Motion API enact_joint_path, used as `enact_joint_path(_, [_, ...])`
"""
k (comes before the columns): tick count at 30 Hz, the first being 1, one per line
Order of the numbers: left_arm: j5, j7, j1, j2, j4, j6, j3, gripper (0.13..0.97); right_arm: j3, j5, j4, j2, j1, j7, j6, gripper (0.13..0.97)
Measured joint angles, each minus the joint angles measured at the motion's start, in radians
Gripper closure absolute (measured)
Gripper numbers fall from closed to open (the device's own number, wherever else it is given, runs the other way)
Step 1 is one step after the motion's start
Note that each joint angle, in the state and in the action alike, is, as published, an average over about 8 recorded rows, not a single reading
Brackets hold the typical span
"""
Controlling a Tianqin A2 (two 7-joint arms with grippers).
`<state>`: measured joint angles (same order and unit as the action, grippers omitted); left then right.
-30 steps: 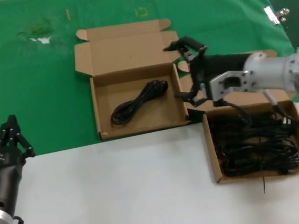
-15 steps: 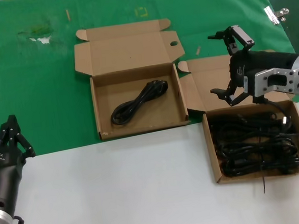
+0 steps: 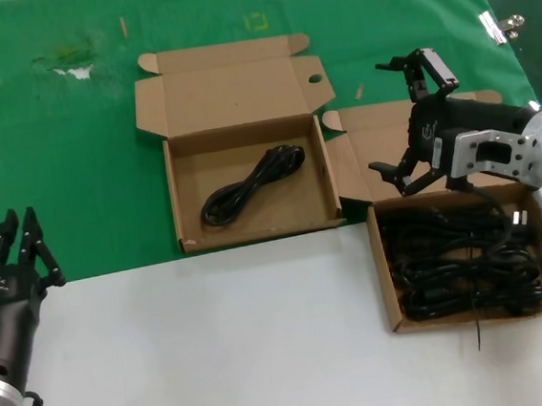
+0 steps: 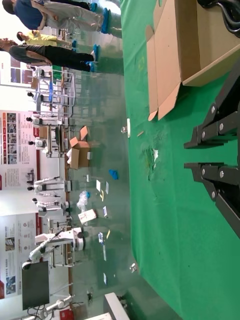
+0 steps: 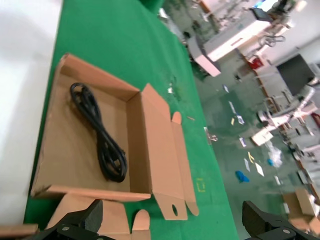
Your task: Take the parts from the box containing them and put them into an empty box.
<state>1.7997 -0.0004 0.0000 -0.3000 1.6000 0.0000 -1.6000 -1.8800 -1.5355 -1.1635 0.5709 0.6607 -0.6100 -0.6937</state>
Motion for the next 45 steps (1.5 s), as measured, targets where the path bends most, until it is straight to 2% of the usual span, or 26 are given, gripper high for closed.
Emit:
enact_joint_path(9, [0.000, 0.000, 0.000, 0.000, 0.000, 0.000, 0.000, 0.809, 0.035, -0.034, -0.055, -0.034, -0.084, 0.077, 0.088, 0.129])
enact_joint_path(13, [0.000, 0.000, 0.000, 0.000, 0.000, 0.000, 0.000, 0.809, 0.052, -0.049, -0.081, -0.050, -0.122, 0.113, 0.128, 0.129])
enact_joint_path(21, [0.000, 0.000, 0.000, 0.000, 0.000, 0.000, 0.000, 0.636, 0.084, -0.080, -0.131, -0.082, -0.199, 0.184, 0.209, 0.129])
enact_joint_path(22, [0.000, 0.000, 0.000, 0.000, 0.000, 0.000, 0.000, 0.636, 0.088, -0.084, -0.138, -0.086, -0.209, 0.193, 0.219, 0.129])
enact_joint_path(30, [0.000, 0.000, 0.000, 0.000, 0.000, 0.000, 0.000, 0.419, 0.121, -0.114, -0.189, -0.117, -0.286, 0.264, 0.300, 0.129])
enact_joint_path(31, [0.000, 0.000, 0.000, 0.000, 0.000, 0.000, 0.000, 0.419, 0.125, -0.118, -0.195, -0.121, -0.295, 0.273, 0.310, 0.129])
enact_joint_path(39, [0.000, 0.001, 0.000, 0.000, 0.000, 0.000, 0.000, 0.257, 0.158, -0.149, -0.246, -0.153, -0.372, 0.343, 0.390, 0.129])
enact_joint_path(45, [0.000, 0.000, 0.000, 0.000, 0.000, 0.000, 0.000, 0.197, 0.182, -0.172, -0.284, -0.176, -0.430, 0.396, 0.451, 0.129])
